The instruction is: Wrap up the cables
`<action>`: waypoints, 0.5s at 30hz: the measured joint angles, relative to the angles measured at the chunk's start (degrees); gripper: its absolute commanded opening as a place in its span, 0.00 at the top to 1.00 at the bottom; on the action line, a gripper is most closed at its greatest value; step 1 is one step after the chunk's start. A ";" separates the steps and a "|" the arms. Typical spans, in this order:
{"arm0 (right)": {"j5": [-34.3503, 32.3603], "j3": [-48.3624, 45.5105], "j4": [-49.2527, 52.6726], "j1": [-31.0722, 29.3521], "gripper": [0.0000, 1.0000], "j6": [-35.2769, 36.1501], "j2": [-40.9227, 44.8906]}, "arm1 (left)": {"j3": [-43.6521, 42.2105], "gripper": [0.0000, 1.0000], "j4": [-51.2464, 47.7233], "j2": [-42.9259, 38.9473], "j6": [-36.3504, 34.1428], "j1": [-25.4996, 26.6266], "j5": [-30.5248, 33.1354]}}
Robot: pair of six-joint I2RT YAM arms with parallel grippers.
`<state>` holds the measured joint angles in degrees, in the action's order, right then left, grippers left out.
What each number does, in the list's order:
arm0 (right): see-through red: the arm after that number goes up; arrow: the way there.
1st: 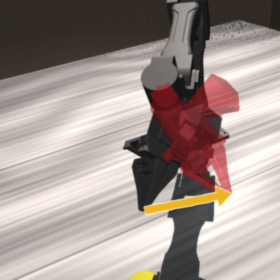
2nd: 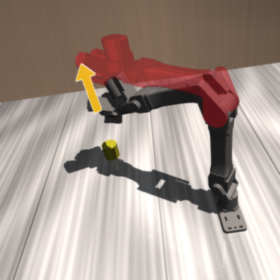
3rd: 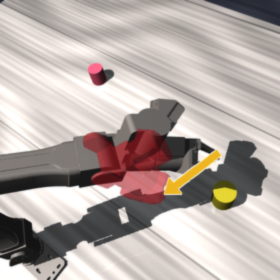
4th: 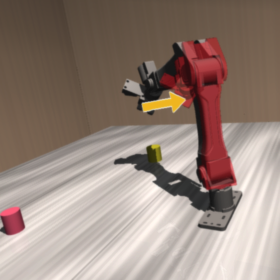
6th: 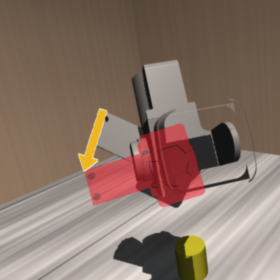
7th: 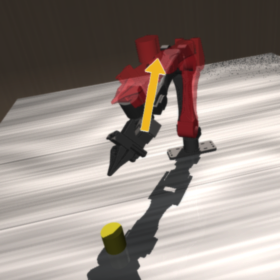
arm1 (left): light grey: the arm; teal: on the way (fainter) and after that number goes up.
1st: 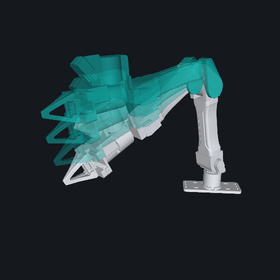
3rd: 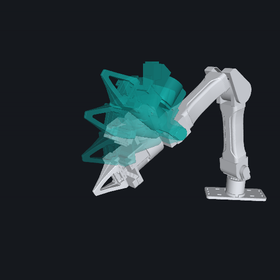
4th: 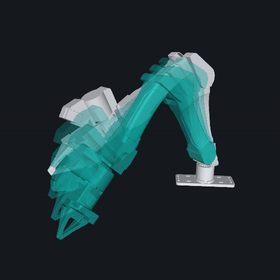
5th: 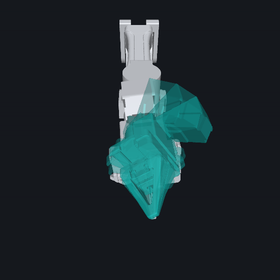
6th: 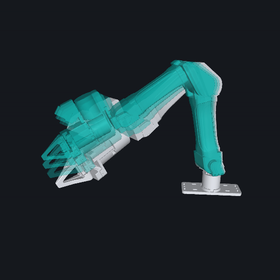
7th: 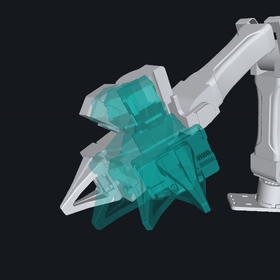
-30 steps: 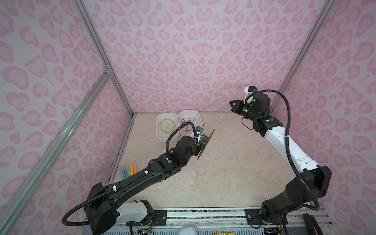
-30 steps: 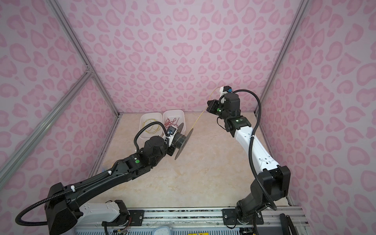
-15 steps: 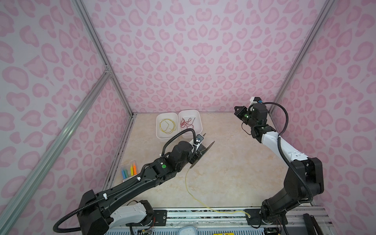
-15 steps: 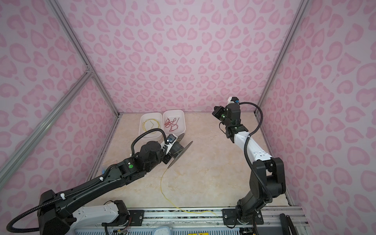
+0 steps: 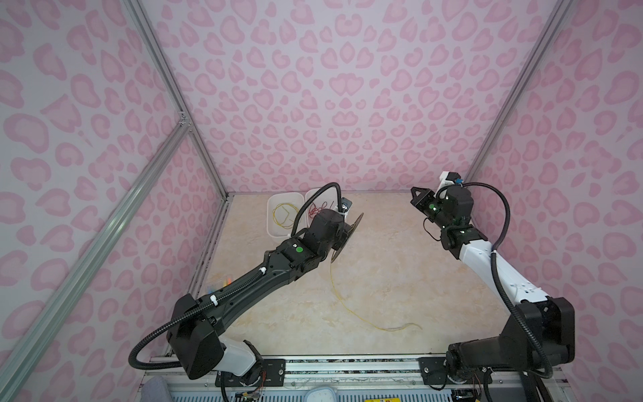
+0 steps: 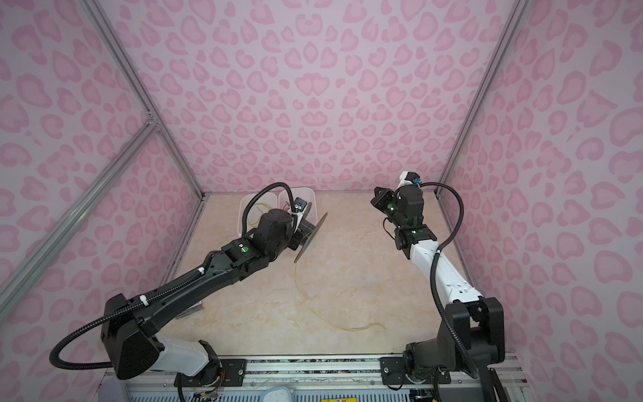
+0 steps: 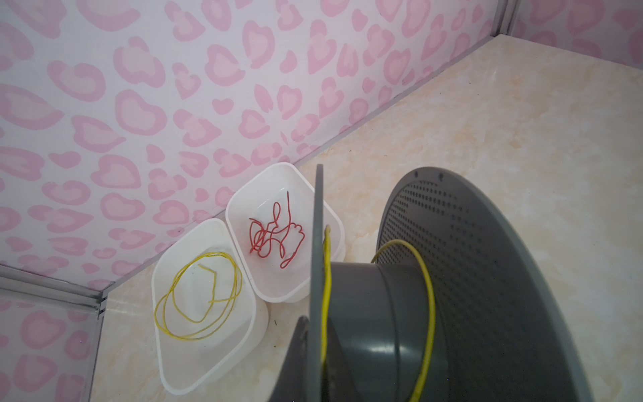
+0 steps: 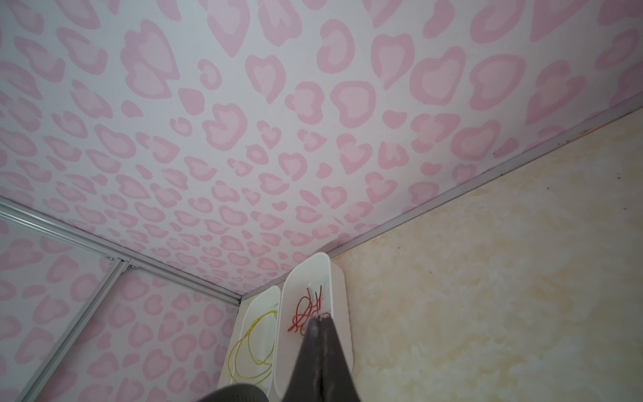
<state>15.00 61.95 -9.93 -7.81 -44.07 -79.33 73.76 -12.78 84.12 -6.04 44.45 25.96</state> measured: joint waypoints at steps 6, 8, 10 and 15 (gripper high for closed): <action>-0.94 -7.78 11.15 0.20 0.57 2.91 11.26 | 1.14 0.96 -0.70 1.92 2.25 -1.22 4.13; -1.90 -11.04 14.47 0.98 0.52 2.67 15.96 | 0.66 0.96 -0.44 2.01 2.93 -1.20 5.42; -3.26 -16.04 16.52 2.01 0.47 0.74 20.65 | 0.11 0.96 -0.04 2.05 3.10 -1.25 6.88; -1.79 -27.32 22.91 3.19 0.39 -3.08 28.76 | -1.01 0.96 1.11 2.38 3.82 -1.44 10.84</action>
<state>13.21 34.63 12.97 -4.62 -47.16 -50.57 72.75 -11.66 86.50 -2.22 43.00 36.80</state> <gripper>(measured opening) 0.599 0.082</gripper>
